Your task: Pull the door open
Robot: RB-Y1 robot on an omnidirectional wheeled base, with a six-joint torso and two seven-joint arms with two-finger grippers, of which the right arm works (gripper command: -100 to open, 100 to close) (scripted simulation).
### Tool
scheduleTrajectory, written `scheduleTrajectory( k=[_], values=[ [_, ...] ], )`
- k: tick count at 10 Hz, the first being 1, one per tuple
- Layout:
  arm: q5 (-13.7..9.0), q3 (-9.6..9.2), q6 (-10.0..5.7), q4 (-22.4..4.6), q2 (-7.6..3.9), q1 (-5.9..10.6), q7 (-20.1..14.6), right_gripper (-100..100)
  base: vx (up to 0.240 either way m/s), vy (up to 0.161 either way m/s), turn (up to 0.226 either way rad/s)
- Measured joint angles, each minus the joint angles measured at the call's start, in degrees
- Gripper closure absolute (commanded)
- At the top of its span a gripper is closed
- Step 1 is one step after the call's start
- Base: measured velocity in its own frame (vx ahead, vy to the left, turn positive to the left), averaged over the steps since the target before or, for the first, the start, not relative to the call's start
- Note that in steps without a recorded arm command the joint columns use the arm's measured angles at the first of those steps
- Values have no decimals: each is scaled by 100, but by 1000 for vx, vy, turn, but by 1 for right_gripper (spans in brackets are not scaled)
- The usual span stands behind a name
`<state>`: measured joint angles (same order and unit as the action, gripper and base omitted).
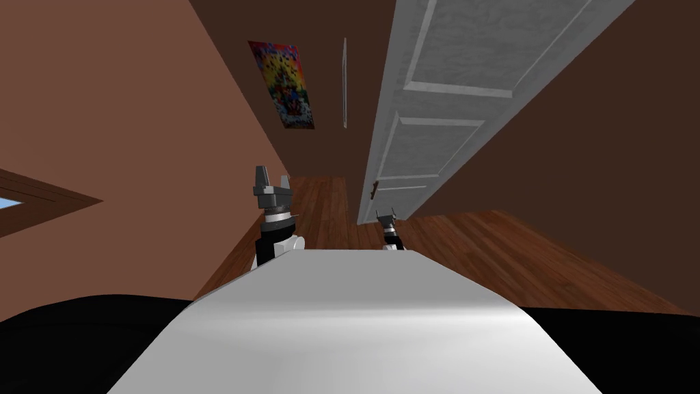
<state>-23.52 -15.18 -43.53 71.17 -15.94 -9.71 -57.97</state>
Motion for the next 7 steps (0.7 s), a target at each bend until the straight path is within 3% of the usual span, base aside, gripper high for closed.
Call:
scheduleTrajectory(
  k=[7],
  values=[
    [-316,-161,-192,-818,-212,274,-915,-100,60,-10,100]
  ],
)
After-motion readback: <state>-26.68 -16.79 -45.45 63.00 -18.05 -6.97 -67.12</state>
